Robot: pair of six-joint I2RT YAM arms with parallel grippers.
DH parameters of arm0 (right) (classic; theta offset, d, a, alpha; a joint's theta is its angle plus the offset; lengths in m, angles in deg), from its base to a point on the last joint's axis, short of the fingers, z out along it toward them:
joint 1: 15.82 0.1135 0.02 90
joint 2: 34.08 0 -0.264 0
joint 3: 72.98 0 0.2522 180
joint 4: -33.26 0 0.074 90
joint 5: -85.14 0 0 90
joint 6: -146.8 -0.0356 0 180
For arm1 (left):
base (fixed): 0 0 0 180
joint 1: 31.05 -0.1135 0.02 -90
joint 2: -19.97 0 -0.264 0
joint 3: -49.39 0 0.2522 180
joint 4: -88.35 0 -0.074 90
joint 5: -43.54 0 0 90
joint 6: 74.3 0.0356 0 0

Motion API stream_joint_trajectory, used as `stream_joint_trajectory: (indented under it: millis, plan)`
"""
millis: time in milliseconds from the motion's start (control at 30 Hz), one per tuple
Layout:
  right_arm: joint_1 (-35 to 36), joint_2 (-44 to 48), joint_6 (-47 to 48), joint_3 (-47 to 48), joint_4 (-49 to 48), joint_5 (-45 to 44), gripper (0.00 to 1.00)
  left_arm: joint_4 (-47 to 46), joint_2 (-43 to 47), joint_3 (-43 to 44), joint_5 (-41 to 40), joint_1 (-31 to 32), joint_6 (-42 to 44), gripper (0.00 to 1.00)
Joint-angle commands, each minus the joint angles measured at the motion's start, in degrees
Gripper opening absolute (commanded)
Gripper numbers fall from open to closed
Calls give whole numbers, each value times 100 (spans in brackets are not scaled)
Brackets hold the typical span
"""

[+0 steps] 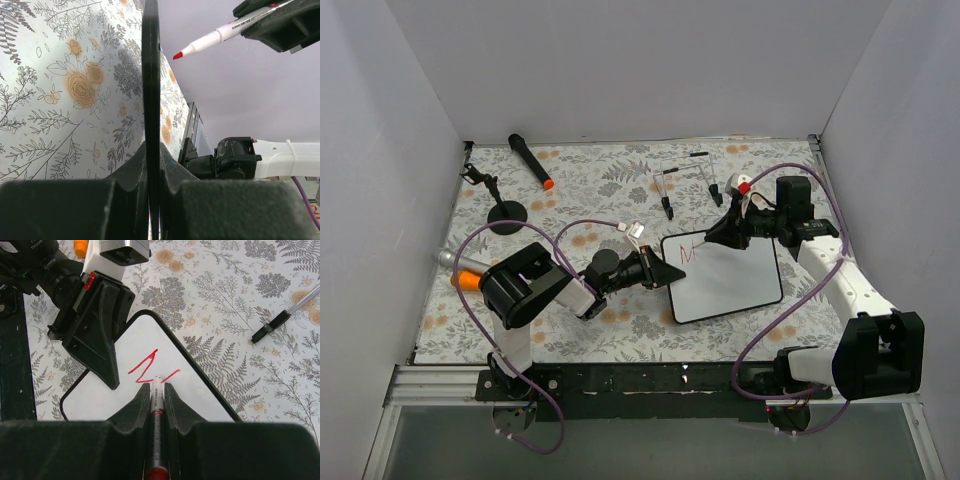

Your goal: Write a sentence on the whiteboard

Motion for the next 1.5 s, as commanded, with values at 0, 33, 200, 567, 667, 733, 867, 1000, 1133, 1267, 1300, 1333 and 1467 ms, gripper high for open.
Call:
stream_joint_trajectory:
  millis: [0,33,200,567,667,733,867,1000,1133,1267,1300,1333,1467]
  plan:
    - [-34,-133,-366,235,-517,106,1,-661,63,189,136,4,8,0]
    - [-34,-151,-419,192,-560,106,1,-669,72,189,145,4,16,0]
    - [-25,-221,-498,157,-745,-17,1,-661,54,198,153,4,25,0]
    - [-34,-292,-472,16,-825,-220,1,-661,28,224,162,4,25,0]
    - [-34,-301,-358,-2,-667,-176,1,-661,28,224,162,4,25,0]
    - [-34,-283,-279,-37,-535,-123,1,-661,28,233,162,4,25,0]
    - [-25,-239,-112,-98,-315,-9,1,-669,28,224,162,4,34,0]
    - [-25,-125,-6,-195,-166,79,1,-678,37,233,153,4,25,0]
    - [-25,-55,73,-265,-8,254,1,-704,28,207,145,4,16,0]
    - [-25,77,179,-126,195,518,1,-731,19,189,136,4,16,0]
    - [-42,208,152,-64,195,501,1,-731,19,181,145,12,16,0]
    - [-60,279,30,-2,151,492,1,-740,28,172,136,4,25,0]
    - [-306,490,-296,191,-174,493,1,-766,37,137,145,4,34,0]
